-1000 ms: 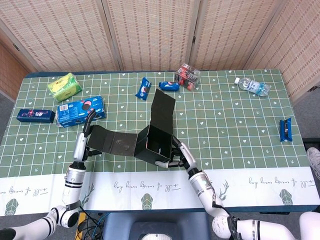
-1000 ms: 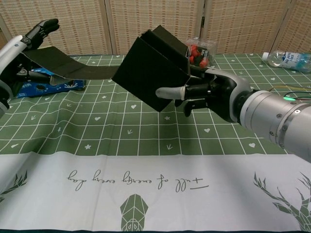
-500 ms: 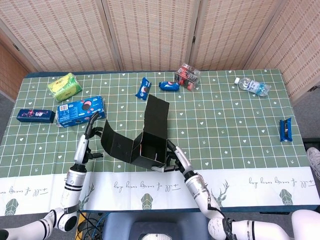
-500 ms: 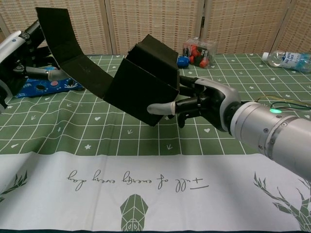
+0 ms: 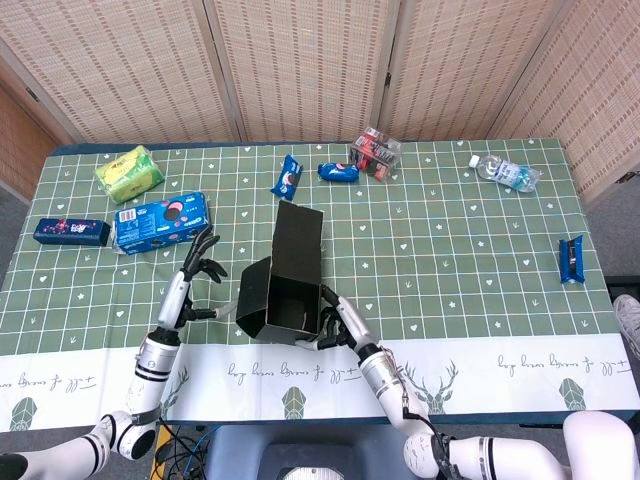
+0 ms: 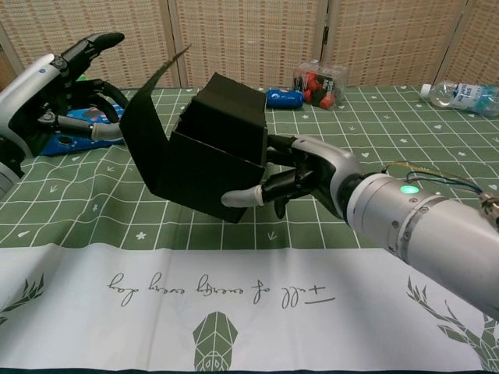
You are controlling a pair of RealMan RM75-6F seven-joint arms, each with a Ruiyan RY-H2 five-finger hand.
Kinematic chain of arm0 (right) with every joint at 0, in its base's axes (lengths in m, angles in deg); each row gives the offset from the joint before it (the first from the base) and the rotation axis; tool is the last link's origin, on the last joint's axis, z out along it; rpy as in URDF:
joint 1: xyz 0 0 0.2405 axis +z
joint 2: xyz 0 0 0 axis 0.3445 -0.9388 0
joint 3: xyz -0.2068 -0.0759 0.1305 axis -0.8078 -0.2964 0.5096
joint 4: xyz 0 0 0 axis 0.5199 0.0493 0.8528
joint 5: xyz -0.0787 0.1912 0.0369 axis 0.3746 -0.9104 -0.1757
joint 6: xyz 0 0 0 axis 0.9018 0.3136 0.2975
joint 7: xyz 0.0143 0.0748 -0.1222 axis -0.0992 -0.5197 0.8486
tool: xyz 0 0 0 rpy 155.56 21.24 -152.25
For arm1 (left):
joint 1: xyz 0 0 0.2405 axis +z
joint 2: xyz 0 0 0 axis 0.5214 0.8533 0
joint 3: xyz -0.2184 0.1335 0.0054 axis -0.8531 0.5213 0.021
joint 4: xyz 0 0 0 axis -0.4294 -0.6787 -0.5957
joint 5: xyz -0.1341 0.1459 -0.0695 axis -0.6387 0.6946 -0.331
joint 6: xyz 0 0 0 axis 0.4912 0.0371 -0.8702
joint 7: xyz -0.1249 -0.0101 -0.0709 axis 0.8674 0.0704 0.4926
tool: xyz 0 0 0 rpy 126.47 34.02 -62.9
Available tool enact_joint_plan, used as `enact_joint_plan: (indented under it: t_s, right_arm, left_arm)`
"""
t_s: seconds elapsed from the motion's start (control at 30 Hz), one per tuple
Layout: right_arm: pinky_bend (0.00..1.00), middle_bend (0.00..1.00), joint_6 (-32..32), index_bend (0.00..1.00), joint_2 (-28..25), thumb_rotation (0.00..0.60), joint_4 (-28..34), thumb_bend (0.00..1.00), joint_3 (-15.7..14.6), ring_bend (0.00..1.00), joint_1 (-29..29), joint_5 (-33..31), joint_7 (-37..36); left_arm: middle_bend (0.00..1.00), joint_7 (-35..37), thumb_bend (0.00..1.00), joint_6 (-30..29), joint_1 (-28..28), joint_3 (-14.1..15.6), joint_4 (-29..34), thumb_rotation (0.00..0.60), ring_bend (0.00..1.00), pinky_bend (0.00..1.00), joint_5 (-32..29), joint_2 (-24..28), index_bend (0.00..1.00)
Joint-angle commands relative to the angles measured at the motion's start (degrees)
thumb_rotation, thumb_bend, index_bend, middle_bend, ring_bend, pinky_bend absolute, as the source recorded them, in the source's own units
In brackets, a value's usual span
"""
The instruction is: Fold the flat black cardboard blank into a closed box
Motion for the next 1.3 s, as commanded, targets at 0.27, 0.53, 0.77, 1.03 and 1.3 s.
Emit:
enact_joint_plan:
  t_s: [0.27, 0.53, 0.77, 1.03, 1.3]
  right_arm:
    - [0.67, 0.44, 0.65, 0.33, 0.12, 0.600, -1.12, 0.48, -0.13, 0.61, 1.28, -1.68, 2.58]
    - [0.67, 0.44, 1.33, 0.33, 0.00, 0.600, -2.29, 0.48, -0.40, 0.61, 2.01, -2.46, 3.99]
    - [0.67, 0.44, 2.25, 0.33, -0.56, 0.600, -2.72, 0.48, -0.73, 0.61, 2.51, -3.69, 5.10]
    - [0.67, 0.44, 3.50, 0.33, -1.58, 0.600, -3.21, 0.48, -1.39, 0.61, 3.41, -5.09, 6.99]
    - [0.67, 0.44, 4.78, 0.33, -1.91, 0.600, -4.64, 0.49, -2.13, 0.61, 4.45, -5.95, 8.46]
  left_arm:
    - [0.24, 2.61, 0.15, -4.05, -2.64, 3.06, -11.78, 0.600, 0.48, 0.52, 5.71, -3.42, 0.36]
    - [0.27, 5.02, 0.15, -6.90, -3.88, 5.37, -19.64, 0.600, 0.49, 0.53, 8.24, -6.18, 0.40]
    - [0.29, 6.12, 0.15, -9.60, -4.82, 7.22, -27.54, 0.600, 0.52, 0.56, 9.86, -9.86, 0.42]
    - [0.31, 7.43, 0.15, -10.42, -6.08, 9.66, -35.26, 0.600, 0.53, 0.57, 11.09, -12.95, 0.45]
    - [0.31, 7.74, 0.15, -10.52, -5.96, 12.14, -40.45, 0.600, 0.53, 0.57, 11.67, -14.47, 0.45]
